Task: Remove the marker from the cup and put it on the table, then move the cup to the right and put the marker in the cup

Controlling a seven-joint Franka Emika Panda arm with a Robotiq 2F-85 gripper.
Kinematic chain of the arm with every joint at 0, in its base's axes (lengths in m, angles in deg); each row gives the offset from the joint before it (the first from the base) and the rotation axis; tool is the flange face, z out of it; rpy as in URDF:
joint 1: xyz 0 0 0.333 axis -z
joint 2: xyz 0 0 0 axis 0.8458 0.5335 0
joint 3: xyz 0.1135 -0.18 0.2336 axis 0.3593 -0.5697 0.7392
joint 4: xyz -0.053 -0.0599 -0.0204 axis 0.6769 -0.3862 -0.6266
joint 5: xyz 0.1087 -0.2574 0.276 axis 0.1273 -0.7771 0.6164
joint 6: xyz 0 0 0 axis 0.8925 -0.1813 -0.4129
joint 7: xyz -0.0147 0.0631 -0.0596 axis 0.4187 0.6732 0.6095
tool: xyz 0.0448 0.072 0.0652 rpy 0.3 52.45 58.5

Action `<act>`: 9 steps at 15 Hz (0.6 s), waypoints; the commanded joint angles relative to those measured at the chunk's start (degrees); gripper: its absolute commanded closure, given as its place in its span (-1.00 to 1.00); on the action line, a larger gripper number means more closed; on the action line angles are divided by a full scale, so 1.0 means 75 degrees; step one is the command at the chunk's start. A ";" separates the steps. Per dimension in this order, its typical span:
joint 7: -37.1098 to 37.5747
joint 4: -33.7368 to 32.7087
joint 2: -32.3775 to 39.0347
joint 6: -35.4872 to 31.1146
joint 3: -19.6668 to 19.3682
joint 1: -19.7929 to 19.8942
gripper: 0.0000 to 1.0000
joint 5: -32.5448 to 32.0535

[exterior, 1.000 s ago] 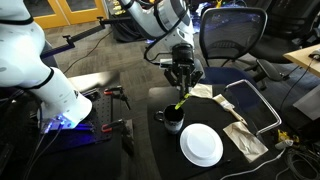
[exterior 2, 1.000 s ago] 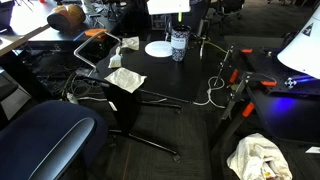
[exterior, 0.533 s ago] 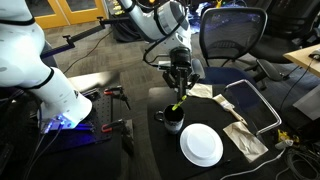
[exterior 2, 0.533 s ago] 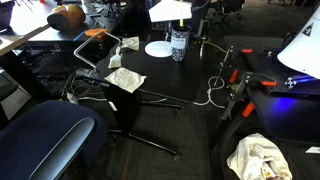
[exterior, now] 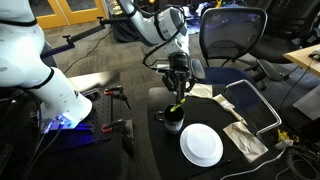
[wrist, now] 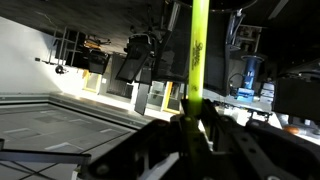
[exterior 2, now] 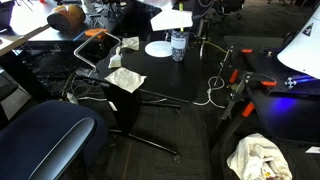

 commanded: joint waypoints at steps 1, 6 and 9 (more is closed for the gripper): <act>0.0291 -0.0094 0.0151 -0.0318 0.0003 0.0010 0.93 -0.0083; 0.0824 -0.0155 0.0433 -0.0728 -0.0035 0.0006 0.93 -0.0125; 0.0849 -0.0203 0.0576 -0.0687 -0.0050 -0.0012 0.93 -0.0107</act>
